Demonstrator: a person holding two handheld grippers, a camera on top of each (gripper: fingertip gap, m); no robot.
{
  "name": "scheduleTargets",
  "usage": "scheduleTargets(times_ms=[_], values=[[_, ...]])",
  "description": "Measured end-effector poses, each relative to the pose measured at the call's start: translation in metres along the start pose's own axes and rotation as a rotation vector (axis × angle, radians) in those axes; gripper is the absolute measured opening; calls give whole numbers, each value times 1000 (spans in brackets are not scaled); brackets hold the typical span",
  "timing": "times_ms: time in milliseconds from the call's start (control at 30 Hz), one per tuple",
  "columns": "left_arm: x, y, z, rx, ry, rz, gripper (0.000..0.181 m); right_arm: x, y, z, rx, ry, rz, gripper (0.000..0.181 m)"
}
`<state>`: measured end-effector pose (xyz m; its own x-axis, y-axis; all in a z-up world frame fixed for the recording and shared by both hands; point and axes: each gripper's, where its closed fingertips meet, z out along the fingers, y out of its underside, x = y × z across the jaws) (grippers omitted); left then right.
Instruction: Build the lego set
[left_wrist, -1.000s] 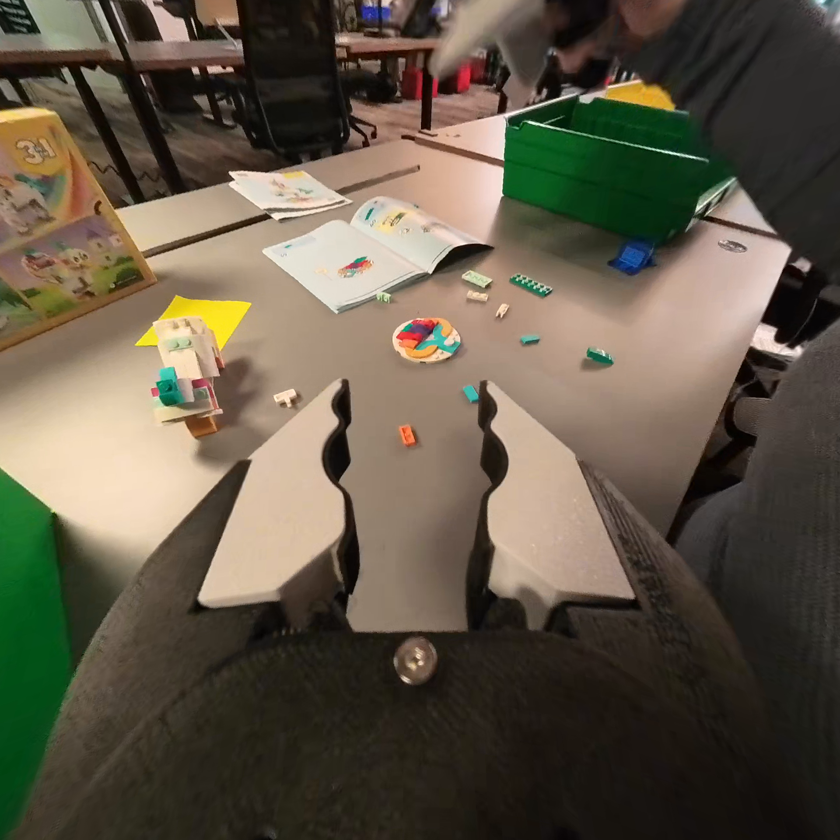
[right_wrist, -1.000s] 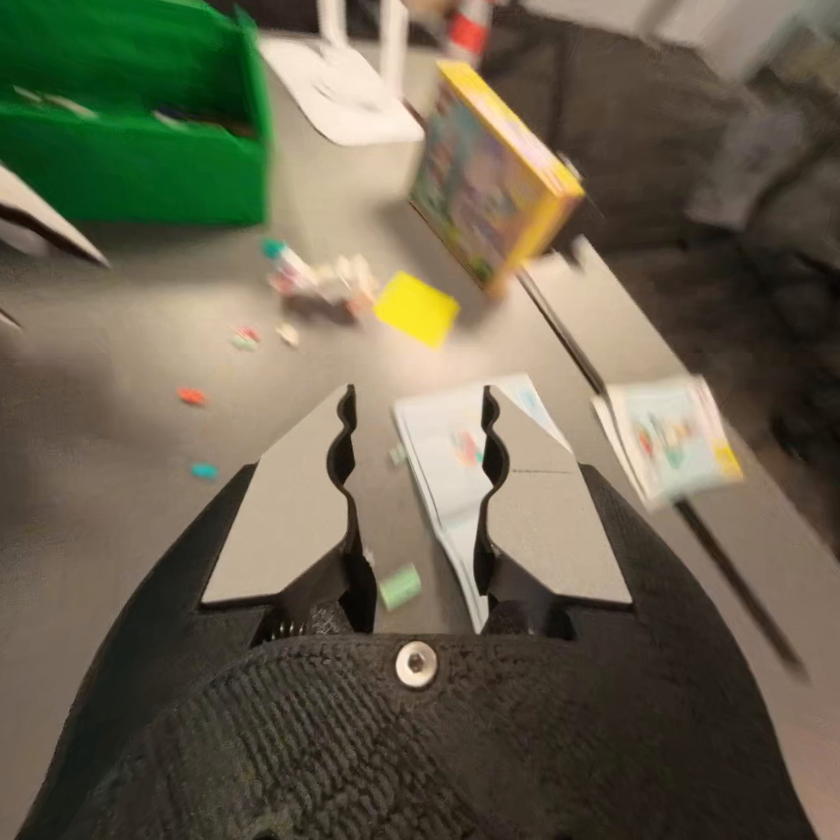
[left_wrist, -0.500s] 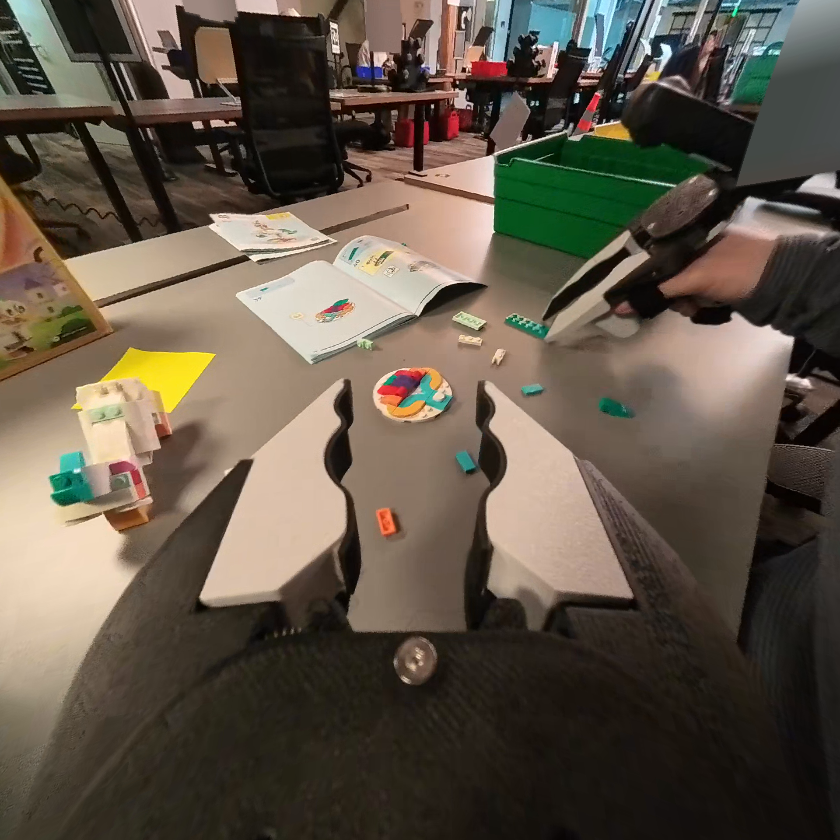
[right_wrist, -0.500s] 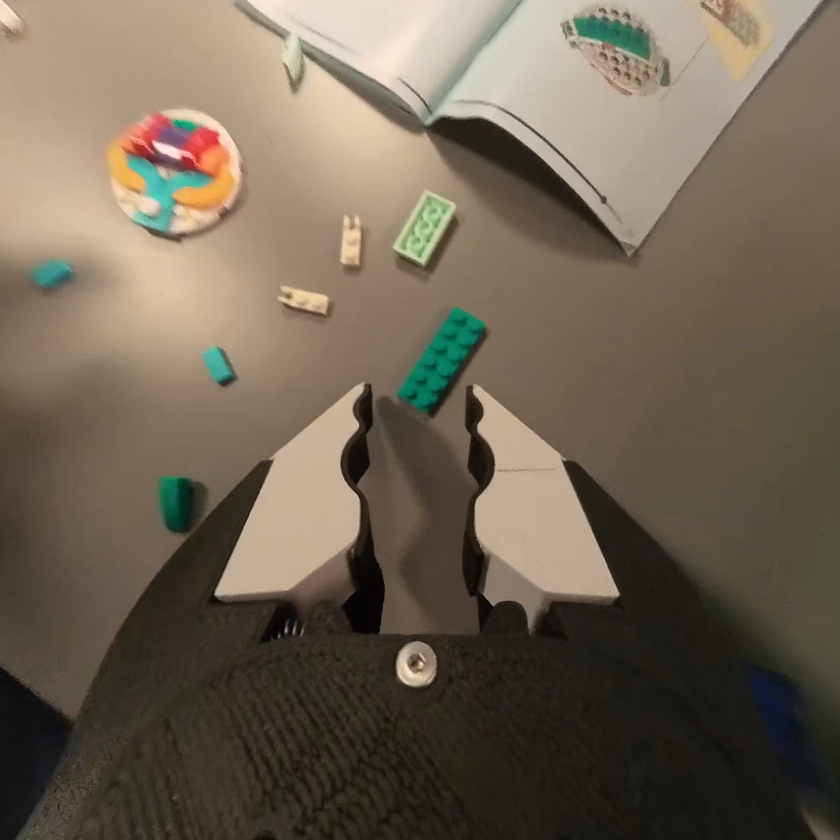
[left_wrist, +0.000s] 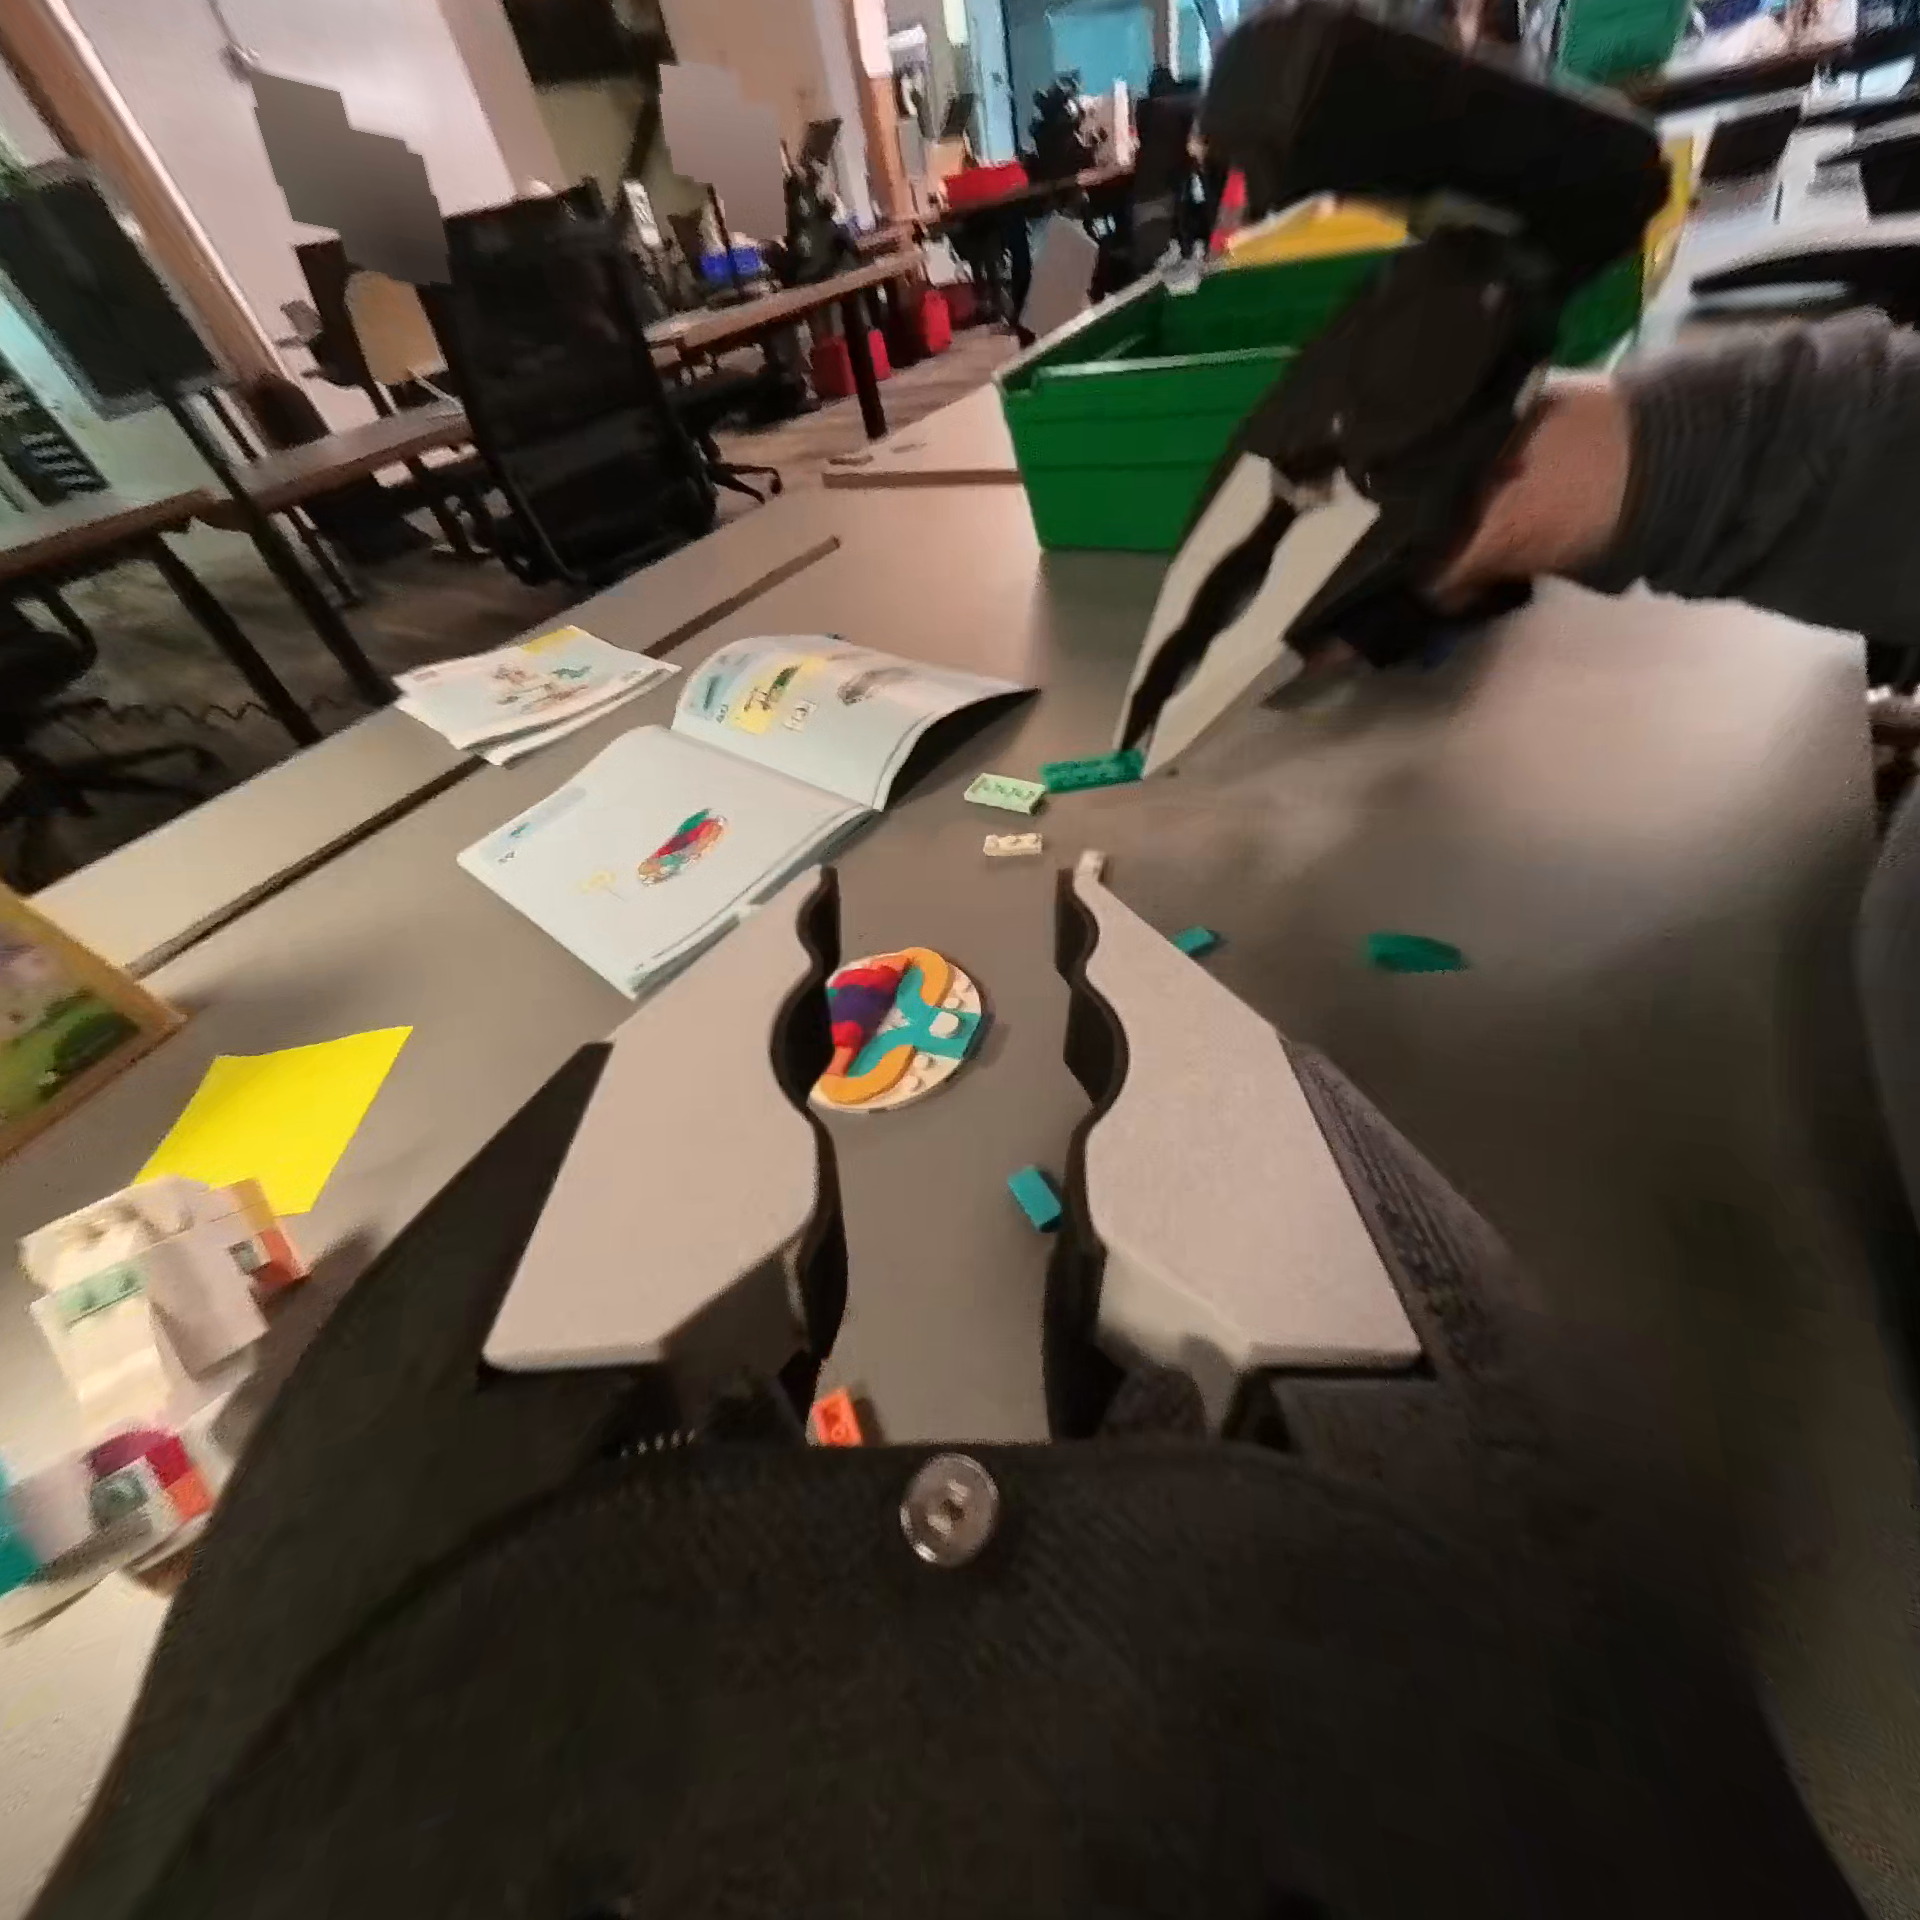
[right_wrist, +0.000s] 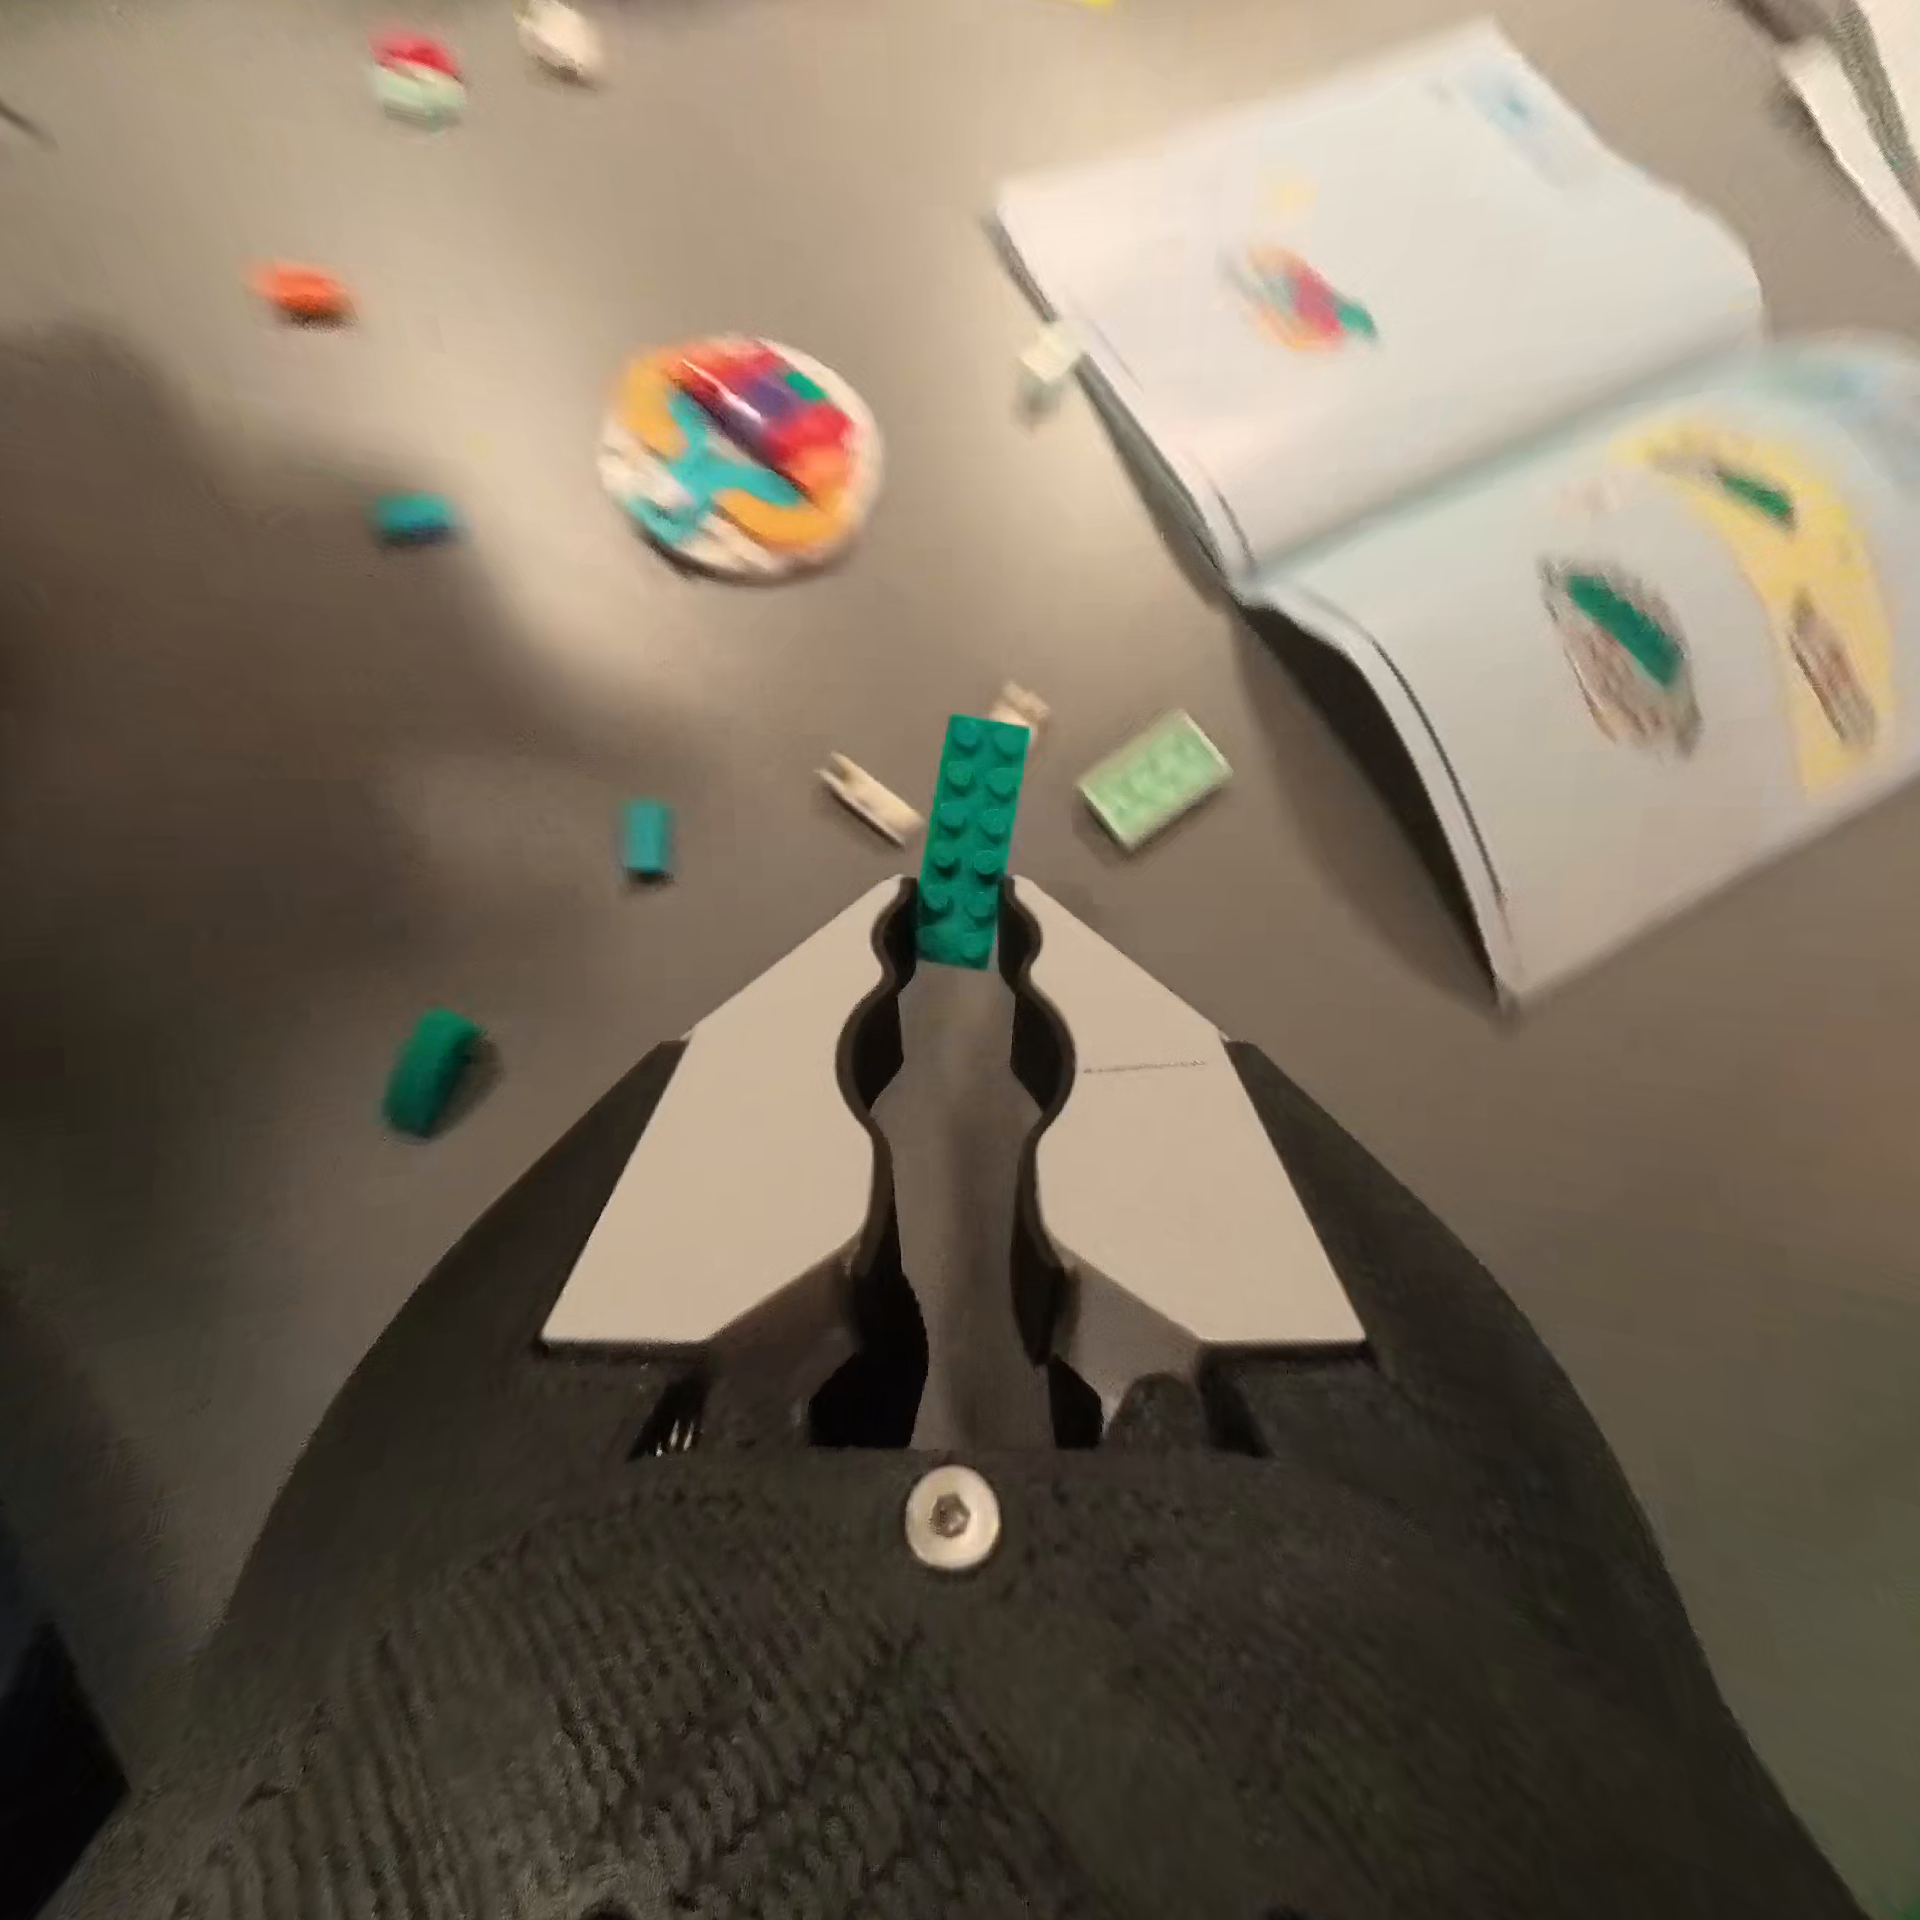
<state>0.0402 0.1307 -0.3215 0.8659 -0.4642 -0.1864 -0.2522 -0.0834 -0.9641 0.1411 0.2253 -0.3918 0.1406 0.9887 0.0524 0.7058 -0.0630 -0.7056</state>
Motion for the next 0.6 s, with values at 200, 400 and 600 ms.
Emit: scheduleTargets(times_ms=[200, 400, 600], values=[[25, -1, 18, -44, 207, -217, 37, -66, -45, -3, 136, -346, -250, 13], [44, 11, 16, -76, 97, 418, 33, -103, -56, -9, 136, -641, -280, 13], [39, 20, 28, -58, -41, 788, 11, -104, -61, -5, 76, -672, -355, 13]])
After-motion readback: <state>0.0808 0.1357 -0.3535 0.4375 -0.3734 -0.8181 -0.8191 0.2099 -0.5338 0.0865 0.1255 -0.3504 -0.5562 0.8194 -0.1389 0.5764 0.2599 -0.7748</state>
